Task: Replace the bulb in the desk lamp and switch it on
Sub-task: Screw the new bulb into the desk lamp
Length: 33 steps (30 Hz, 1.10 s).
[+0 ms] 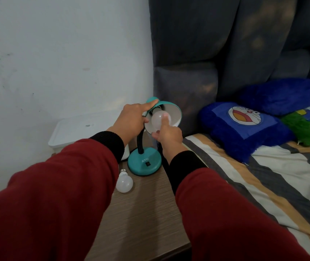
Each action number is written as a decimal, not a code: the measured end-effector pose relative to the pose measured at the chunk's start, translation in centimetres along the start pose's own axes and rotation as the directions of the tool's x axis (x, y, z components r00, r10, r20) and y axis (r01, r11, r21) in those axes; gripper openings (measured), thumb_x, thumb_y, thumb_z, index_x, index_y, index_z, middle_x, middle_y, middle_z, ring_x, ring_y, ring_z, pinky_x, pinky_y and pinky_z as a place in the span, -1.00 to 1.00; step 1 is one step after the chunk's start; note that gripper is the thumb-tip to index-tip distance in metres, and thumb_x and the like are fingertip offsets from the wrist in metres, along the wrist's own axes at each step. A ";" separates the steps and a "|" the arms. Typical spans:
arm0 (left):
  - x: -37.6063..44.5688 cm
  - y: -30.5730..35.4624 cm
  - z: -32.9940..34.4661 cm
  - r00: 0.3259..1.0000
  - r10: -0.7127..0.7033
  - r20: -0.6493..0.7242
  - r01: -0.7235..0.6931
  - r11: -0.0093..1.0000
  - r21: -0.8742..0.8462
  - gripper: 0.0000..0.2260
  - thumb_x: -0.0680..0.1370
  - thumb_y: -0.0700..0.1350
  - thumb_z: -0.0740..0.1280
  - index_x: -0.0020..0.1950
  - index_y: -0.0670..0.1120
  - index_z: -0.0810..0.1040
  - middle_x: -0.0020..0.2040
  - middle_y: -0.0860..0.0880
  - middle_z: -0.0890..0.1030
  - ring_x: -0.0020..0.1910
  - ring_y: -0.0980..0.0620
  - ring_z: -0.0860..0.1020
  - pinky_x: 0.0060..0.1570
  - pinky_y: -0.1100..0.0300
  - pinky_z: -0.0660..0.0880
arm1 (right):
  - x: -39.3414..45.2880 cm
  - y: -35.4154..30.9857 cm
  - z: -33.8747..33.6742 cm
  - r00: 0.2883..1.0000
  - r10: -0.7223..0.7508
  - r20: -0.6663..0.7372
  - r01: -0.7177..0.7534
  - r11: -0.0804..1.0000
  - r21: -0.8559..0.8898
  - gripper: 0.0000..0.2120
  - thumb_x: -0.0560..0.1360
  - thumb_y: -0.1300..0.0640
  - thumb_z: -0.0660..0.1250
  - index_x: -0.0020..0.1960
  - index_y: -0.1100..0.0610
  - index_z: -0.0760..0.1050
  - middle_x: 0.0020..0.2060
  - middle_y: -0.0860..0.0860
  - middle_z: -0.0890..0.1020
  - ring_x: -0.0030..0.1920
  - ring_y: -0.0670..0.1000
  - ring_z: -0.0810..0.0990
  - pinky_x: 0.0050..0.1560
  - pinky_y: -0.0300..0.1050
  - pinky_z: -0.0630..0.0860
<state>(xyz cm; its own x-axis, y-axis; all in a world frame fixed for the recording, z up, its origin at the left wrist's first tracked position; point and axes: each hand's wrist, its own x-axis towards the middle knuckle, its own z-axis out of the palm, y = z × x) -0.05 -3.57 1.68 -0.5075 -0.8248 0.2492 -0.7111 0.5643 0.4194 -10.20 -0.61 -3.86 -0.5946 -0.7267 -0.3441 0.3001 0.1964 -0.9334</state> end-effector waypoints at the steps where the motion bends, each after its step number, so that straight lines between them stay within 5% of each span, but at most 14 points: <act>1: 0.0 0.0 0.0 1.000 0.002 -0.001 -0.002 1.000 0.003 -0.46 0.58 -0.34 0.21 0.45 0.14 0.27 0.20 -0.16 0.52 -0.08 0.16 0.43 -0.04 0.50 0.24 | -0.1 -0.2 -0.1 0.999 0.036 0.015 -0.035 0.999 -0.030 -0.37 0.53 -0.26 0.13 0.26 0.27 0.41 -0.32 0.08 0.61 -0.04 0.09 0.68 -0.07 -0.13 0.57; 5: -0.2 0.1 0.1 1.000 0.017 -0.003 -0.017 0.999 -0.028 -0.45 0.57 -0.38 0.19 0.45 0.12 0.28 0.22 -0.16 0.51 -0.02 0.07 0.56 -0.05 0.54 0.24 | 0.2 0.8 0.6 0.995 -0.089 -0.039 0.089 0.996 0.001 -0.38 0.38 -0.17 0.39 0.31 0.07 0.27 0.14 0.20 0.57 0.04 0.15 0.65 0.05 0.03 0.61; 8: -0.1 0.0 0.1 1.000 0.003 -0.005 -0.003 1.000 -0.023 -0.43 0.56 -0.39 0.19 0.44 0.13 0.28 0.21 -0.17 0.52 0.07 -0.01 0.59 0.00 0.47 0.30 | 0.1 0.2 0.2 0.997 -0.066 -0.028 0.068 0.997 0.046 -0.51 0.51 -0.16 0.26 0.20 0.23 0.42 -0.13 0.17 0.65 -0.29 0.04 0.64 0.06 0.01 0.62; 10: -0.1 0.0 0.0 1.000 0.007 -0.011 -0.007 1.000 -0.013 -0.43 0.56 -0.38 0.20 0.45 0.13 0.28 0.21 -0.17 0.52 0.09 -0.02 0.59 -0.02 0.51 0.28 | 0.3 -0.1 0.0 1.000 0.000 -0.008 0.001 0.999 0.049 -0.38 0.56 -0.22 0.08 0.19 0.35 0.45 -0.34 0.13 0.62 -0.43 -0.01 0.57 0.03 -0.03 0.62; 14: -0.1 0.2 0.1 1.000 0.011 -0.007 -0.011 1.000 0.012 -0.44 0.57 -0.36 0.19 0.46 0.14 0.26 0.19 -0.16 0.53 0.07 0.03 0.56 -0.06 0.51 0.26 | 0.6 0.6 0.4 0.997 -0.083 -0.002 0.083 0.995 0.060 -0.39 0.40 -0.07 0.42 0.34 0.10 0.29 0.10 0.20 0.59 -0.08 0.10 0.67 0.01 -0.03 0.63; 17: 0.1 0.1 0.2 1.000 0.012 -0.014 -0.011 0.999 0.030 -0.45 0.57 -0.34 0.21 0.46 0.14 0.25 0.17 -0.17 0.54 0.09 -0.02 0.55 -0.06 0.53 0.22 | 0.3 0.5 0.5 0.998 -0.051 0.026 0.049 0.995 0.087 -0.52 0.48 -0.12 0.33 0.18 0.23 0.42 -0.21 0.13 0.64 -0.26 0.05 0.66 0.06 0.01 0.62; 19: 0.1 0.1 0.1 1.000 0.004 -0.007 -0.004 1.000 0.019 -0.44 0.57 -0.35 0.20 0.46 0.13 0.26 0.18 -0.16 0.53 0.08 -0.02 0.57 -0.06 0.57 0.19 | 0.4 0.2 0.5 0.999 0.012 0.049 -0.017 0.993 0.113 -0.39 0.53 -0.25 0.14 0.11 0.33 0.46 -0.39 0.10 0.59 -0.36 0.03 0.62 0.05 0.00 0.62; 21: 0.0 0.2 0.1 1.000 0.009 -0.004 -0.009 1.000 0.017 -0.44 0.57 -0.36 0.19 0.46 0.14 0.26 0.20 -0.15 0.52 0.04 0.03 0.58 -0.06 0.56 0.22 | 0.2 0.1 0.5 0.999 0.017 0.038 -0.021 0.996 0.090 -0.36 0.51 -0.28 0.15 0.24 0.28 0.40 -0.26 0.10 0.61 -0.34 0.01 0.62 -0.02 -0.07 0.64; 24: 0.0 0.1 0.1 1.000 0.008 -0.001 -0.008 1.000 0.019 -0.45 0.58 -0.34 0.19 0.46 0.16 0.25 0.23 -0.13 0.51 0.00 0.11 0.53 -0.06 0.53 0.24 | 0.2 0.4 0.3 0.997 -0.052 0.050 0.044 0.987 0.155 -0.42 0.43 -0.06 0.42 0.32 0.10 0.27 0.09 0.16 0.56 -0.27 0.00 0.63 -0.25 -0.24 0.61; 26: 0.1 -0.1 0.2 1.000 0.004 -0.008 -0.004 1.000 0.023 -0.45 0.58 -0.33 0.20 0.45 0.17 0.24 0.23 -0.14 0.51 0.09 0.03 0.55 -0.01 0.49 0.25 | 0.4 0.5 0.5 0.997 -0.055 0.054 0.047 0.990 0.131 -0.48 0.46 -0.05 0.39 0.28 0.18 0.32 -0.02 0.17 0.61 -0.32 -0.01 0.63 -0.20 -0.19 0.63; 29: 0.1 -0.2 0.3 1.000 0.014 -0.015 -0.014 1.000 0.018 -0.46 0.58 -0.32 0.21 0.45 0.16 0.26 0.25 -0.15 0.50 0.14 -0.02 0.55 0.03 0.48 0.24 | 0.3 0.1 0.6 0.997 0.051 0.066 -0.057 0.994 0.092 -0.32 0.51 -0.29 0.13 0.19 0.34 0.44 -0.34 0.10 0.58 -0.38 0.02 0.61 0.03 -0.06 0.63; 31: 0.0 -0.3 0.3 1.000 0.024 -0.007 -0.024 1.000 -0.003 -0.45 0.58 -0.34 0.21 0.44 0.15 0.27 0.24 -0.16 0.51 0.10 -0.02 0.57 0.05 0.44 0.29 | 0.2 -0.2 0.6 0.997 0.046 0.056 -0.050 0.996 0.078 -0.30 0.51 -0.32 0.10 0.25 0.30 0.42 -0.28 0.08 0.58 -0.32 0.01 0.61 0.08 -0.05 0.61; 33: 0.0 -0.2 0.3 0.999 0.033 -0.003 -0.033 0.999 -0.019 -0.45 0.57 -0.37 0.19 0.44 0.14 0.28 0.22 -0.16 0.51 0.00 0.05 0.58 -0.02 0.50 0.30 | 0.0 0.0 0.7 0.999 -0.019 0.031 0.016 0.994 0.105 -0.37 0.46 -0.22 0.30 0.33 0.18 0.32 -0.07 0.08 0.56 -0.23 0.02 0.64 0.07 -0.06 0.61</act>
<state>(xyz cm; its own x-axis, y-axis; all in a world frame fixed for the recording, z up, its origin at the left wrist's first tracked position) -0.02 -3.69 1.30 -0.5293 -0.8059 0.2653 -0.6846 0.5904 0.4274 -9.72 -1.09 -3.79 -0.5765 -0.7506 -0.3228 0.3672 0.1149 -0.9230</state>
